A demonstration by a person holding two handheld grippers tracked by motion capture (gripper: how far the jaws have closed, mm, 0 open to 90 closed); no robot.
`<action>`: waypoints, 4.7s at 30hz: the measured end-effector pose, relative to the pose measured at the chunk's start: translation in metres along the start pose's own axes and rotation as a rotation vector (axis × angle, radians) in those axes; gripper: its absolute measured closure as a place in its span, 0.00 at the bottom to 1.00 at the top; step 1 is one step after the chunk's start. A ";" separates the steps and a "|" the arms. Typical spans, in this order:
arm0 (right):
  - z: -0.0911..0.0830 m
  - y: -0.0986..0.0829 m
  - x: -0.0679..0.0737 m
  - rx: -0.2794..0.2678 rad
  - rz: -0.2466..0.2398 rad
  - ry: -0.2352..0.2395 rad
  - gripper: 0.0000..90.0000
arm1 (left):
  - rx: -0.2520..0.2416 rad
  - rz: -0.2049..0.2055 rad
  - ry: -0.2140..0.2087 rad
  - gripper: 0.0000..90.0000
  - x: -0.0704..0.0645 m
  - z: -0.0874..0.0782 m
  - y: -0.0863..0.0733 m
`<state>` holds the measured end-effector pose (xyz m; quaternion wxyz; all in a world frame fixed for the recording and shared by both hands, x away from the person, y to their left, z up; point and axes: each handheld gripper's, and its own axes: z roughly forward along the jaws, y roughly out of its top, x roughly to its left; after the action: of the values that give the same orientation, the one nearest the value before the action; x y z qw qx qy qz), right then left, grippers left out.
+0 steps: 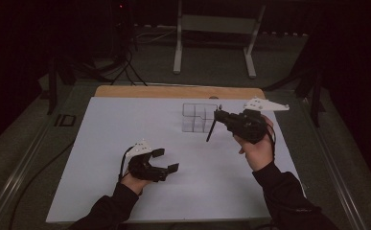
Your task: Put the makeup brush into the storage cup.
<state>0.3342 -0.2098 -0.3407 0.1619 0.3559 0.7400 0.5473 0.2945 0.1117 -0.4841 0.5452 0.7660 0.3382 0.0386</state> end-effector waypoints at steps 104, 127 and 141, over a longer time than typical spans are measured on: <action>0.139 -0.008 -0.072 0.225 0.035 -0.125 0.94 | 0.026 0.034 0.008 0.02 0.001 -0.002 -0.004; 0.140 -0.013 -0.058 0.291 -0.017 -0.154 0.36 | 0.038 0.039 0.012 0.01 0.001 -0.001 -0.004; 0.112 -0.018 -0.061 0.236 0.044 -0.056 0.16 | 0.056 0.042 0.003 0.01 0.000 0.001 -0.004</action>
<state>0.4408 -0.1776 -0.4054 0.1273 0.4038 0.7864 0.4497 0.2929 0.1112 -0.4880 0.5219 0.7880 0.3240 0.0417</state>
